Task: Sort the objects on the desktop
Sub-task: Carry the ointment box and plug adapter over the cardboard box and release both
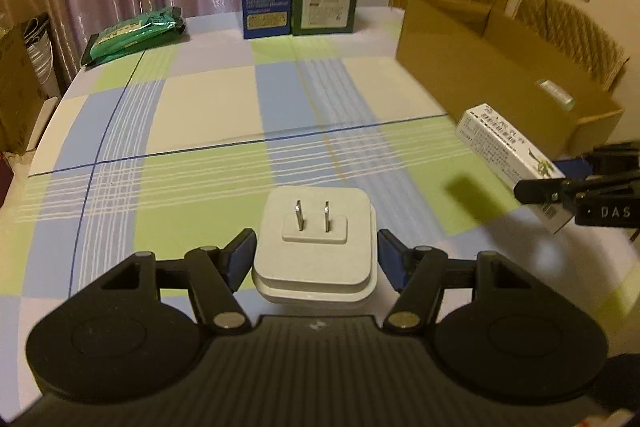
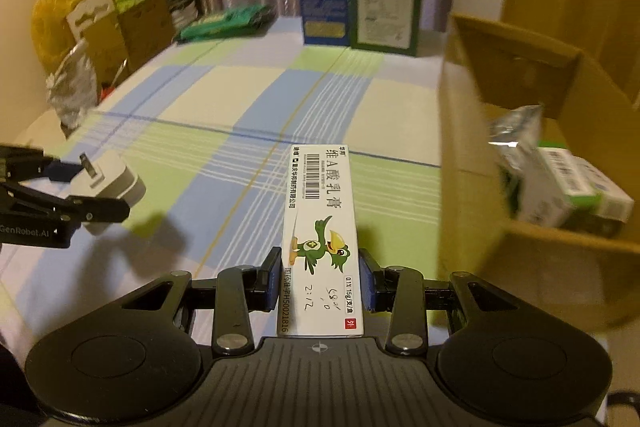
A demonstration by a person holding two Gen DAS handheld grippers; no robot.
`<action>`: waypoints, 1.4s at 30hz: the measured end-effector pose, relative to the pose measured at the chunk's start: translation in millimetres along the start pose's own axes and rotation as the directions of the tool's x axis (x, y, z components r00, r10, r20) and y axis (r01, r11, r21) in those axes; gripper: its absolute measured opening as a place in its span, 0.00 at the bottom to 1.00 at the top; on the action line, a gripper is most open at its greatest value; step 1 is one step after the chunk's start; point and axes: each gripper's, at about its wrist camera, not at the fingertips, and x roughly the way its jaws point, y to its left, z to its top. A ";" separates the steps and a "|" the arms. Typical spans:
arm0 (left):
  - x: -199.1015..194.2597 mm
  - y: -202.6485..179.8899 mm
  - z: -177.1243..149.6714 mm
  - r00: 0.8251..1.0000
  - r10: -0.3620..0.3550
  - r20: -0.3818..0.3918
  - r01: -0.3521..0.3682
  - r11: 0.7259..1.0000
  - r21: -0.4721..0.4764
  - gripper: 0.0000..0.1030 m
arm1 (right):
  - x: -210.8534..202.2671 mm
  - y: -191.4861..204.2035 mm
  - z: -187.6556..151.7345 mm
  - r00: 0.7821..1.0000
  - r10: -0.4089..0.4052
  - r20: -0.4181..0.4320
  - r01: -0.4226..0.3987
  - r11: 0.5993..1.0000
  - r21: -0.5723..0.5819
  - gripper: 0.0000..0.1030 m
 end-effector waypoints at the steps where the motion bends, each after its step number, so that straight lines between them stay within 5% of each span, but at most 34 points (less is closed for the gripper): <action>1: -6.5 -4.8 0.4 1.000 -0.001 0.008 0.001 1.000 0.002 0.59 | -7.9 -0.2 -1.6 1.000 0.000 0.010 0.000 1.000 0.012 0.34; 17: -65.4 -65.6 12.0 0.996 -0.055 0.073 0.056 0.998 -0.002 0.59 | -103.3 -11.6 -18.0 0.988 -0.044 0.146 0.032 0.996 0.086 0.34; 30: -57.5 -105.8 33.3 0.991 -0.111 0.081 0.107 0.993 0.055 0.59 | -148.0 -45.5 -32.6 0.973 -0.109 0.202 0.081 0.986 0.144 0.34; 42: -31.5 -173.5 97.9 0.975 -0.200 0.100 0.188 0.975 0.115 0.59 | -168.8 -102.9 5.2 0.943 -0.178 0.281 0.127 0.973 0.193 0.34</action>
